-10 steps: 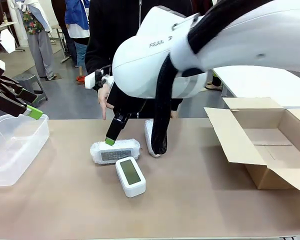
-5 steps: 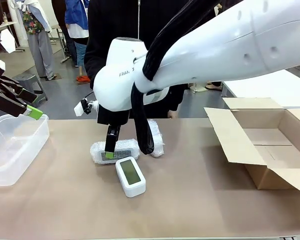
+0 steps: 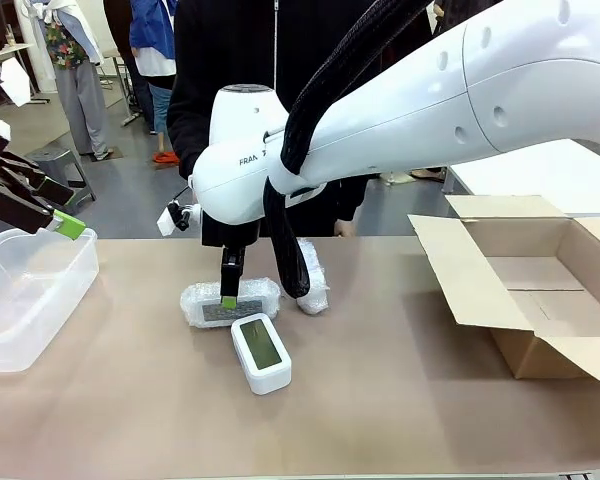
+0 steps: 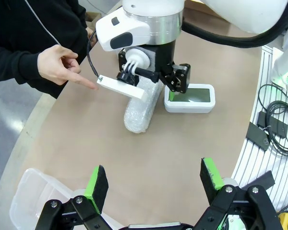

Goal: Separate and place wrapped and unwrapped clocks.
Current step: Pick up the Digital clock indicated by the person.

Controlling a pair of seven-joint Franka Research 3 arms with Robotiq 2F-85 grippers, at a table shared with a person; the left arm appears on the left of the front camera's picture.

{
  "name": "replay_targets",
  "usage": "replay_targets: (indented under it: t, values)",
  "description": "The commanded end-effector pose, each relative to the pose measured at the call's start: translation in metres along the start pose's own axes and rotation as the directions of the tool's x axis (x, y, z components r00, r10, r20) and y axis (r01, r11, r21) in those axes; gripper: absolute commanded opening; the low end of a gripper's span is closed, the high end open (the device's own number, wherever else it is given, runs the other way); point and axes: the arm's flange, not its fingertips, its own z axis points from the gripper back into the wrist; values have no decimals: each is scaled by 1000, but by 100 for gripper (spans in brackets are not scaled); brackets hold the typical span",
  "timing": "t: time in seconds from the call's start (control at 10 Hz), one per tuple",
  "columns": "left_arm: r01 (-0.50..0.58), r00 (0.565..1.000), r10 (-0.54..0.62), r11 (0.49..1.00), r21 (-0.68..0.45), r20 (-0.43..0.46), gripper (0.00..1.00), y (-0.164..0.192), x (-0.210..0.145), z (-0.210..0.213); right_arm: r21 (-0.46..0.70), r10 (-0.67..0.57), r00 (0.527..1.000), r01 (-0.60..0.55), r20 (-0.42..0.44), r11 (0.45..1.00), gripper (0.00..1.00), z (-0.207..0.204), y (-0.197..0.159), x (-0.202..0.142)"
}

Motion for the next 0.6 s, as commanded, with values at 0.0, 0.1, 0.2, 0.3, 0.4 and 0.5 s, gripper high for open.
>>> replay_targets:
  t: [0.0,0.1,0.2,0.3,0.4,0.5]
  values:
    - [-1,1000,1,1000,-9,13,100,1,0,-1,-3,-14,1000,14,-22,1000,100,-3,-12,5]
    - [-1,1000,1,1000,-9,13,100,1,0,-1,-3,-28,999,28,-25,1000,100,-9,-18,5]
    - [-1,1000,1,1000,-9,13,100,1,0,-1,0,-45,999,45,-20,999,100,-13,-22,5]
    - [-1,1000,1,1000,-9,13,100,1,0,-1,10,-52,998,53,-35,999,100,-22,-25,7]
    - [-1,1000,1,1000,-9,13,100,1,0,-1,25,-55,998,56,-43,998,100,-30,-27,9]
    - [-1,1000,1,1000,-9,13,100,1,0,-1,31,-56,997,58,-55,998,100,-37,-29,10]
